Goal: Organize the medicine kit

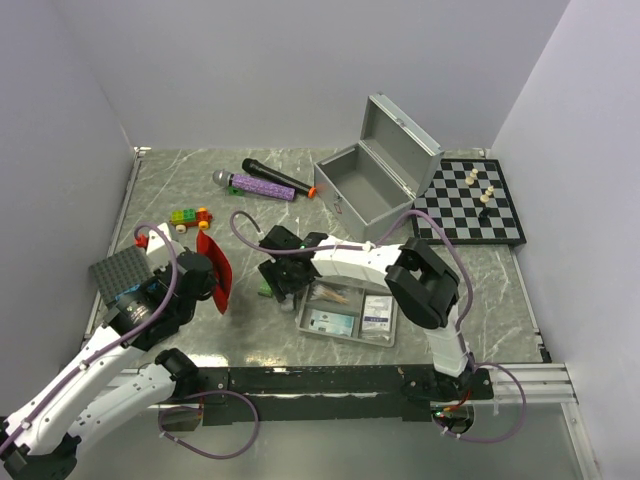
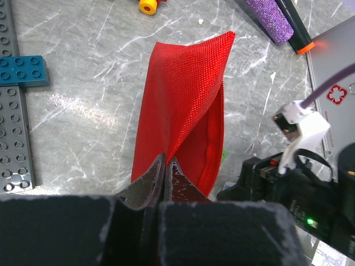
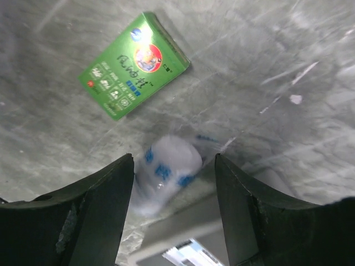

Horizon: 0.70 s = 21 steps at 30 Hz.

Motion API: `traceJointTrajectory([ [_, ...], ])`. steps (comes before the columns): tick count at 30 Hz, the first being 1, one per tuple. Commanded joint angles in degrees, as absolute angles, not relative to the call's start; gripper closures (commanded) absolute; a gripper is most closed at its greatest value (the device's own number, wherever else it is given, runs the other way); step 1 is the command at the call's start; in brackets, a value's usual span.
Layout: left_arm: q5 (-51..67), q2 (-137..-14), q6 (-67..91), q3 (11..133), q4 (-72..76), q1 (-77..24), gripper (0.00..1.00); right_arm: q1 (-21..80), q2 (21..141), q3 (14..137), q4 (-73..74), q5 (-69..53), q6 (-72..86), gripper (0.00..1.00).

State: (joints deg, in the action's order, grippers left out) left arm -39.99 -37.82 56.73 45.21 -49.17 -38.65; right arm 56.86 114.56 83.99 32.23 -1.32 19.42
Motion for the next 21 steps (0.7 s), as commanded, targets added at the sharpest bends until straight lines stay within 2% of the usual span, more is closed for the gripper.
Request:
traceJointTrajectory([
  [1,-39.8,-37.0,57.5,45.0,-47.1,-38.5,0.99,57.2,116.0,85.5,32.8,-2.4,20.0,0.35],
  [5,-39.8,-37.2,57.3,44.9,-46.8,-38.4,0.99,57.2,116.0,84.6,32.4,-2.5,20.4,0.42],
  [11,-39.6,-37.4,57.0,44.8,-46.4,-38.4,0.99,57.2,112.6,83.8,31.4,-1.0,21.4,0.63],
  [16,-37.5,-37.7,55.9,44.7,-43.9,-38.5,0.99,56.3,106.0,84.0,30.9,-0.3,22.8,0.69],
  [21,-30.6,-40.0,52.8,44.5,-37.5,-38.6,0.99,55.5,98.4,84.0,28.3,-1.4,23.6,0.71],
])
